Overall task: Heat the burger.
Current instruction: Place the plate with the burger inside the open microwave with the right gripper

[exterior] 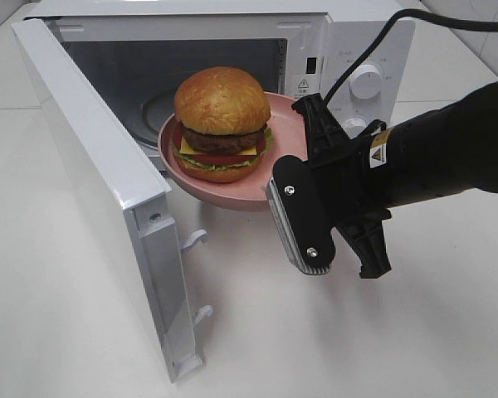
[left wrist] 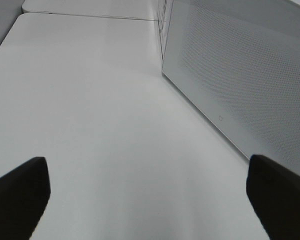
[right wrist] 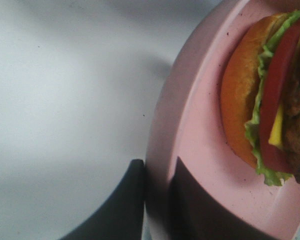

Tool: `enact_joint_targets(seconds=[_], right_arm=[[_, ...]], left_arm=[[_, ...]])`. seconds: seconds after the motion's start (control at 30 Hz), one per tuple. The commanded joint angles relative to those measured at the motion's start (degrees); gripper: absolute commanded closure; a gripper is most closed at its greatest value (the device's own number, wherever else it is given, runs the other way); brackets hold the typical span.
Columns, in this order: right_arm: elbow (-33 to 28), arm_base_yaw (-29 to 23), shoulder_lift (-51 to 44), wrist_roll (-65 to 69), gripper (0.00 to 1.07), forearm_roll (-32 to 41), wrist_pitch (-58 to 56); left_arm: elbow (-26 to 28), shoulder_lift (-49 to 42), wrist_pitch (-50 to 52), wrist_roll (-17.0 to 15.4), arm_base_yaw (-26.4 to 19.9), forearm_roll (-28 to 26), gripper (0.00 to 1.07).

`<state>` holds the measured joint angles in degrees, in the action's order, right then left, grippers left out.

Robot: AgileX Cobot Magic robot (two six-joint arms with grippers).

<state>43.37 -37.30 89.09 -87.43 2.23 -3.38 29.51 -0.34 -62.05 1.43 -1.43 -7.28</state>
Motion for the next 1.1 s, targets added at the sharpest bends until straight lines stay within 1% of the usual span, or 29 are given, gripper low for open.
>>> enact_joint_targets(seconds=[0.03,0.17,0.3,0.37,0.47,0.83,1.1], right_arm=[[2.23,-0.06,0.8,0.06,1.07,0.11,4.01],[5.27,-0.06,3.67,0.06,1.07,0.11,4.01],[6.82,-0.17,4.87,0.06,1.07,0.17,4.01],[8.25,-1.2,6.13,0.0,1.07,0.17,4.07],[9.8,-1.38,7.73,0.0,1.07,0.17,4.13],[13.75,-1.38,12.09,-0.4,1.07,0.11,4.3],[17.82,-1.38,15.53,-0.4,1.07,-0.57,4.01]], left_arm=[[-0.06,-0.63,0.97,0.11,0.0,-0.17,0.07],[-0.06,-0.63,0.97,0.11,0.0,-0.17,0.07],[-0.06,-0.63,0.97,0.11,0.0,-0.17,0.07],[-0.06,-0.63,0.97,0.11,0.0,-0.17,0.07],[-0.06,-0.63,0.97,0.11,0.0,-0.17,0.07],[-0.06,-0.63,0.97,0.11,0.0,-0.17,0.07],[-0.06,-0.63,0.97,0.11,0.0,-0.17,0.07]])
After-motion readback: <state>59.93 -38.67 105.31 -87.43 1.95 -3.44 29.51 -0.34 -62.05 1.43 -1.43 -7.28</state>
